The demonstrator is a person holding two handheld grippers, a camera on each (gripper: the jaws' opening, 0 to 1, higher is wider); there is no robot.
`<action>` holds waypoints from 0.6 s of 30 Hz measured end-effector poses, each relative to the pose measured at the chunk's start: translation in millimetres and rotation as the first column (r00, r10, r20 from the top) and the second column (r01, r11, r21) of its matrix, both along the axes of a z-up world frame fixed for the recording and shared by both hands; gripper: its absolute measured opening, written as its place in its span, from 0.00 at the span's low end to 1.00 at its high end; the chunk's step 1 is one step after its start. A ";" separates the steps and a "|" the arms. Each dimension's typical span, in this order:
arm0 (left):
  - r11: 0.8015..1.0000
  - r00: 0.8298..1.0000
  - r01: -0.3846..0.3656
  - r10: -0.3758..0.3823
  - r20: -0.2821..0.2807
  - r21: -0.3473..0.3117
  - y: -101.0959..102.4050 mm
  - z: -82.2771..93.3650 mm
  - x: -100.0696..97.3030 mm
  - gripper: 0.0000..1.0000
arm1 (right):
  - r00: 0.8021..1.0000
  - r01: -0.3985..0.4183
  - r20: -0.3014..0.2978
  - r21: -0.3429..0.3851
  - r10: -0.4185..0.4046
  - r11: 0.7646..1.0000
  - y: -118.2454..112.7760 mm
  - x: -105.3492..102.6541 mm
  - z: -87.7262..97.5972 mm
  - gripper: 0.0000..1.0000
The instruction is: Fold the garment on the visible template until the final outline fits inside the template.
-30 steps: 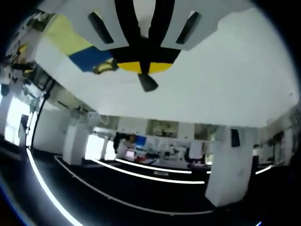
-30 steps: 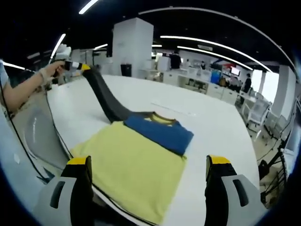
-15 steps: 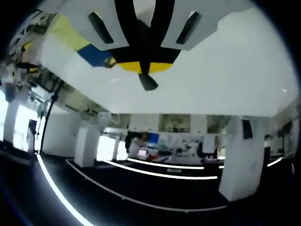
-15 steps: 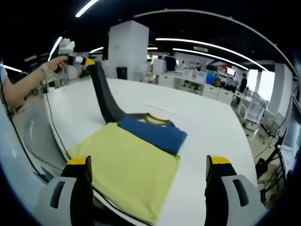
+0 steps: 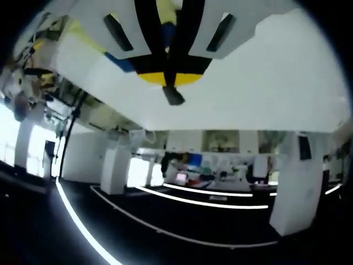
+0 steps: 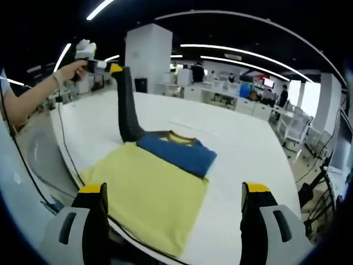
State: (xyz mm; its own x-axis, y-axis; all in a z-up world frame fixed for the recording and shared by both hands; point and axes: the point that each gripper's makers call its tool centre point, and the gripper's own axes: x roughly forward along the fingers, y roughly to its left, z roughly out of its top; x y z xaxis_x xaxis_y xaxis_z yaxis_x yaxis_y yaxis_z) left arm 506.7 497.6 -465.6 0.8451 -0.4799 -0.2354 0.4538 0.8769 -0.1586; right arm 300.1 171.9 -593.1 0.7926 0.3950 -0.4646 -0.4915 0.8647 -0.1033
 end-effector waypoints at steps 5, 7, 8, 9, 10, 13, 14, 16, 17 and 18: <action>1.000 1.000 0.025 -0.025 -0.002 -0.008 -16.6 -0.9 3.6 0.00 | 1.000 0.025 -0.002 0.006 -0.025 1.000 -9.9 -3.2 -2.1 1.00; 0.999 0.999 0.034 -0.034 -0.003 -0.012 -22.9 -1.6 4.6 0.00 | 1.000 0.030 -0.009 0.001 -0.030 1.000 -12.5 -4.5 -3.6 1.00; 0.999 0.999 0.039 -0.039 -0.004 -0.016 -27.1 -2.1 5.4 0.00 | 0.999 0.032 -0.007 0.002 -0.032 0.999 -14.2 -4.9 -3.6 1.00; 0.999 0.999 0.042 -0.042 -0.004 -0.017 -29.9 -2.5 5.7 0.00 | 0.999 0.034 -0.006 0.004 -0.034 0.999 -14.9 -5.1 -3.5 1.00; 0.999 0.999 0.046 -0.046 -0.006 -0.018 -32.7 -3.0 6.0 0.00 | 0.999 0.035 -0.008 0.006 -0.035 0.999 -15.4 -5.2 -3.6 1.00; 0.998 0.998 0.061 -0.061 -0.012 -0.020 -41.5 -5.2 6.4 0.00 | 0.999 0.042 -0.006 0.007 -0.042 0.999 -17.0 -5.0 -4.3 1.00; 0.998 0.998 0.064 -0.064 -0.014 -0.015 -43.7 -5.9 7.1 0.00 | 0.999 0.046 -0.005 0.011 -0.046 0.999 -17.1 -5.1 -4.4 1.00; 0.998 0.998 0.065 -0.065 -0.016 -0.007 -46.4 -7.5 7.8 0.00 | 0.999 0.046 -0.007 0.018 -0.046 0.999 -16.7 -5.8 -5.2 1.00; 0.997 0.997 0.073 -0.073 -0.022 -0.003 -49.0 -9.6 8.0 0.00 | 0.999 0.047 -0.007 0.019 -0.047 0.999 -16.7 -5.9 -5.6 1.00; 0.997 0.997 0.078 -0.078 -0.025 0.000 -51.0 -11.2 7.9 0.00 | 0.999 0.048 -0.009 0.018 -0.048 0.999 -17.0 -6.2 -6.3 1.00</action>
State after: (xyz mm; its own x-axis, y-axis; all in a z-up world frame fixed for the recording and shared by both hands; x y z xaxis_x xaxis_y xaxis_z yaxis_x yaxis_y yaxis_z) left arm 514.6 446.6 -476.8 0.7990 -0.5439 -0.2564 0.5168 0.8392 -0.1694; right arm 293.8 154.9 -599.4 0.8069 0.3648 -0.4647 -0.4500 0.8891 -0.0834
